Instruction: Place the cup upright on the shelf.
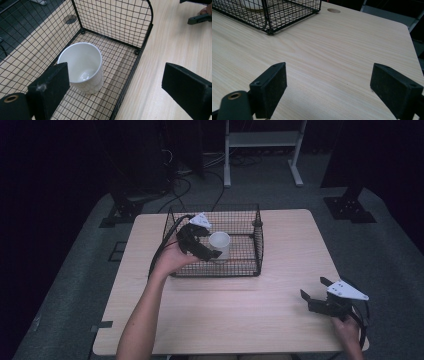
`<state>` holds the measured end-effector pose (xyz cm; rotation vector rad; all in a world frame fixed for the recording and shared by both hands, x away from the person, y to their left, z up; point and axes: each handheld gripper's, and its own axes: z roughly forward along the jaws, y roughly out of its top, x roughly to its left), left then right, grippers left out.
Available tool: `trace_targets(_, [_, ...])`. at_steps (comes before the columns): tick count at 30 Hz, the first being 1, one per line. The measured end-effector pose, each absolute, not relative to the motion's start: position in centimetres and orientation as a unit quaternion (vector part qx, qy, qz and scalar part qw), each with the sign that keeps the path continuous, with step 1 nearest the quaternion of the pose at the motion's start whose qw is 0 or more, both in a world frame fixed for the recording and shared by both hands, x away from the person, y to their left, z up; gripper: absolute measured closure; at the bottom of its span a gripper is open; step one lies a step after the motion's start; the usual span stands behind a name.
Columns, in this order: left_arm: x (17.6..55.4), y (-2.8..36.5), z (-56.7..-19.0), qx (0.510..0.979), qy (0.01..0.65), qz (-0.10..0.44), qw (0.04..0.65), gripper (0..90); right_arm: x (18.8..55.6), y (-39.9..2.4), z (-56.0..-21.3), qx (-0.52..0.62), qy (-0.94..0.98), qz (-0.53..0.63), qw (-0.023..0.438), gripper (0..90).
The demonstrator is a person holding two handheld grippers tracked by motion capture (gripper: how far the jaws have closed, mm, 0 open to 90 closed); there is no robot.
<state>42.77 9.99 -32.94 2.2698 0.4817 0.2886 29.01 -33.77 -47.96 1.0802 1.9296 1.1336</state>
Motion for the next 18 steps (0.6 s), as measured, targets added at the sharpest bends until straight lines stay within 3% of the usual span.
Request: trace_targets(18, [40.9,10.3,-33.1,0.895,0.176,0.114,0.393,7.3,29.0,-33.8,-48.0,0.412,0.735,0.432,0.323,13.1])
